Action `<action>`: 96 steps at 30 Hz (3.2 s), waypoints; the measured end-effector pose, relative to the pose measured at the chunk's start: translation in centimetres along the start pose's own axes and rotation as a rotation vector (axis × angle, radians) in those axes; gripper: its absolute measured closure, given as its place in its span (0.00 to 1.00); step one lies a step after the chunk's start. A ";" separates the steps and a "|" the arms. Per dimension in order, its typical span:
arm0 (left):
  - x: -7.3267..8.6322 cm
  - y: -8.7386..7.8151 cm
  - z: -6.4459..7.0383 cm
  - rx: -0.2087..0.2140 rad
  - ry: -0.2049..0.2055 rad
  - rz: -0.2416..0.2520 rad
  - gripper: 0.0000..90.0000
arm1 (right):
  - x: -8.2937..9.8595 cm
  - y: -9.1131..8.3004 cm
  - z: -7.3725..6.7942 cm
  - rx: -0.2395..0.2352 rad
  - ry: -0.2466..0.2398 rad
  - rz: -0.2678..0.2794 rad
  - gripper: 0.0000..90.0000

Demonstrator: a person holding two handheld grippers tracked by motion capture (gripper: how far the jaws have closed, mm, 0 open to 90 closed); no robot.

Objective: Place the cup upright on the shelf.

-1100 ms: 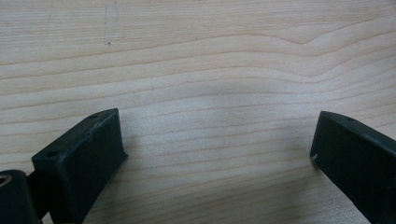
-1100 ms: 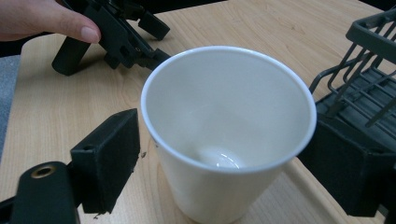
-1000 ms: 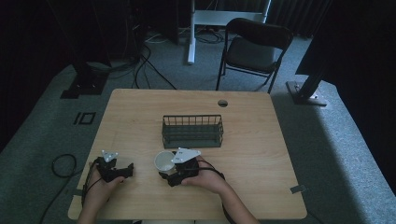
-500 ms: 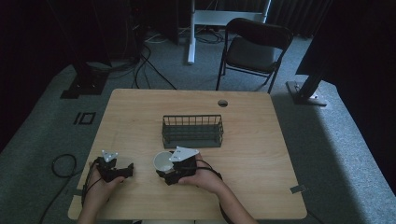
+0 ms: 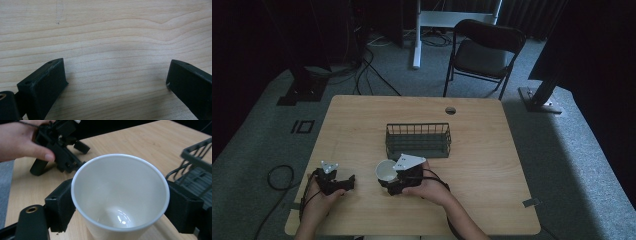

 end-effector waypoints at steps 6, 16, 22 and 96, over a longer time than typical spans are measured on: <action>0.0 0.0 0.0 0.000 0.000 0.000 0.03 | -0.5 -0.5 -0.1 0.001 -0.023 -0.001 0.21; 0.0 0.0 0.0 0.000 -0.001 0.000 0.03 | -2.0 -1.4 -0.2 -0.012 -0.017 0.009 0.21; 0.0 0.0 0.0 0.000 -0.003 0.002 0.03 | -3.3 -2.2 -0.2 -0.013 -0.017 0.032 0.21; 0.0 0.0 0.0 0.000 -0.001 0.001 0.03 | -3.3 -8.7 14.6 0.566 0.245 0.108 0.21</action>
Point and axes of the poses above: each handheld gripper's, and its own axes: y roughly forward along the jaws, x roughly out of its underside, z roughly to its right, the point moved 3 cm from there along y, roughly forward along the jaws, and after that the axes turned 4 degrees about -x, right-handed, at the moved point
